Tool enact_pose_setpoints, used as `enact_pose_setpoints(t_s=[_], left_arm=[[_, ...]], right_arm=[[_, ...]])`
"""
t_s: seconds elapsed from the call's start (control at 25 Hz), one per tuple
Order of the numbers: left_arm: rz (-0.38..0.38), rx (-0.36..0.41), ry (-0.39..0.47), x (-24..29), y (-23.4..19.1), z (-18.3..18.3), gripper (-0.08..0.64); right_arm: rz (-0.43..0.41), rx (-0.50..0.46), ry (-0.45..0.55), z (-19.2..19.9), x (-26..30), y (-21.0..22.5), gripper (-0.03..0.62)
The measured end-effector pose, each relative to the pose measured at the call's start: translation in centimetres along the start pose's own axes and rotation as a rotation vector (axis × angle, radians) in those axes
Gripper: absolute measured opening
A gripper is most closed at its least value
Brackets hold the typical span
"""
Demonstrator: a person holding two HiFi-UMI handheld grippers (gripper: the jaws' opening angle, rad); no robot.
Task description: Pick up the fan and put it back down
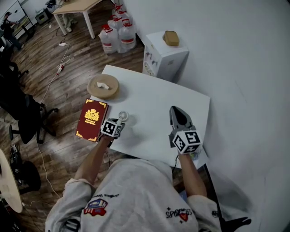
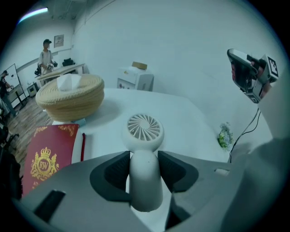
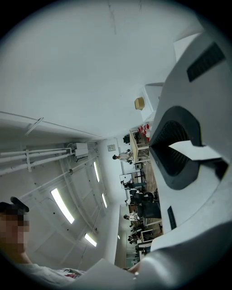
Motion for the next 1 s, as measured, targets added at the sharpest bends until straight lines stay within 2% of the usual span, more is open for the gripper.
enact_pose_setpoints(t_s=[0.2,0.56,0.8,1.0], left_arm=[[-0.003,0.032,0.156,-2.1,0.1,-3.1,0.187],[0.029,0.075,0.498,-7.4,0.9,-9.7,0.187],[0.048,0.144,0.719,-12.7,2.2,-14.4,0.187],[0.035,0.213,0.847,-16.9,3.1,-17.2,0.187]], right_arm=[[0.013,-0.005,0.005,-0.3,-0.4,-0.4,-0.006],[0.028,-0.007,0.016,-0.7,-0.5,-0.6,-0.006],[0.031,-0.009,0.022,-1.1,-0.6,-0.9,-0.006],[0.031,-0.013,0.024,-1.2,-0.6,-1.1,-0.006]])
Point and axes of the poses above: the fingertips, and each gripper's own axes: x forward along the fingers, y to its right, z out of its underside, the point moved 9 cm from there along -x, backward along the fingers, and after that the axes turned 2 degrees about x, right-handed, at the moved point
